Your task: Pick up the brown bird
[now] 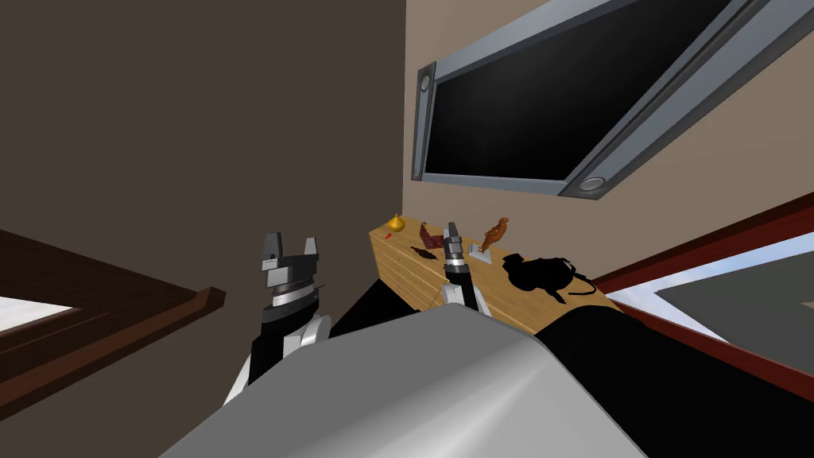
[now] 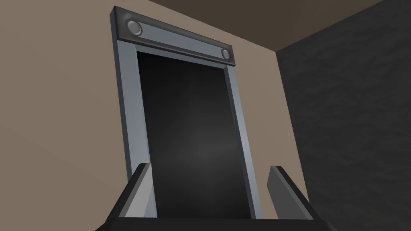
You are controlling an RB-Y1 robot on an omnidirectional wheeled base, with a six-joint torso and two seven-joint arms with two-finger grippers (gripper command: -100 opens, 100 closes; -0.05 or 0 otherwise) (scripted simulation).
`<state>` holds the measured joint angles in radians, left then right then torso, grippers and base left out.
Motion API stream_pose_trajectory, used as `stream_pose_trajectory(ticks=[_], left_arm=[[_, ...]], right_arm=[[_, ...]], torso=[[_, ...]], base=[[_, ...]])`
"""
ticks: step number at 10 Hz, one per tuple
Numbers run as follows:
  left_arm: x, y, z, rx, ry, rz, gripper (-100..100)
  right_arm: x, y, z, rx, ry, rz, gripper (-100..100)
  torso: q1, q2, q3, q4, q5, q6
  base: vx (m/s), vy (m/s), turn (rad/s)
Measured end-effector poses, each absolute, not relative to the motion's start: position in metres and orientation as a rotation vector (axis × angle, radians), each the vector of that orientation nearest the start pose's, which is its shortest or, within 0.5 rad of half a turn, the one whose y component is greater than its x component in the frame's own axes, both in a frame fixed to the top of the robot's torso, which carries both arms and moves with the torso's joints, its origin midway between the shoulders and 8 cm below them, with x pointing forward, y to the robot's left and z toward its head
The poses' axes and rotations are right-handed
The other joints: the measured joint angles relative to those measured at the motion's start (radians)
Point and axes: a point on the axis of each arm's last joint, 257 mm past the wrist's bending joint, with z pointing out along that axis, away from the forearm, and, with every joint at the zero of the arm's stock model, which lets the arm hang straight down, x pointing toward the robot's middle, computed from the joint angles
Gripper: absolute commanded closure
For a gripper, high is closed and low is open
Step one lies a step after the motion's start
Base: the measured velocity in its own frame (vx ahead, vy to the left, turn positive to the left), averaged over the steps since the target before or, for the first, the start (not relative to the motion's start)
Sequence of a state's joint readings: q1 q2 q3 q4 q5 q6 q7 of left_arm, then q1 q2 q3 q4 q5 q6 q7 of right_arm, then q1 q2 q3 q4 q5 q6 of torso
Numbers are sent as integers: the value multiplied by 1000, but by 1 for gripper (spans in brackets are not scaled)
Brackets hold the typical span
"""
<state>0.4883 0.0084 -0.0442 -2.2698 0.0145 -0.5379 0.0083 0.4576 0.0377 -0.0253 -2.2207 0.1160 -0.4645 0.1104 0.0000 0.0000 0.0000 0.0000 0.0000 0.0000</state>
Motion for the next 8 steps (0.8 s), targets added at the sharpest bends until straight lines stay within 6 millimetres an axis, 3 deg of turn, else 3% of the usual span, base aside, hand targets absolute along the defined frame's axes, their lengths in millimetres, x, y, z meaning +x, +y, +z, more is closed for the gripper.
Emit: stream_pose_trajectory(ticks=[5, 8], left_arm=[[342, 264, 30, -639, 581, -1377, 0], [342, 264, 30, -639, 581, -1377, 0]], right_arm=[[363, -251, -14, 502, 852, 1091, -100], [361, -237, -36, 441, 954, 1079, -100]], torso=[[4, 0, 0, 0, 1, 0], [5, -1, -1, 0, 1, 0]], base=[[3, 69, -28], [14, 76, -17]])
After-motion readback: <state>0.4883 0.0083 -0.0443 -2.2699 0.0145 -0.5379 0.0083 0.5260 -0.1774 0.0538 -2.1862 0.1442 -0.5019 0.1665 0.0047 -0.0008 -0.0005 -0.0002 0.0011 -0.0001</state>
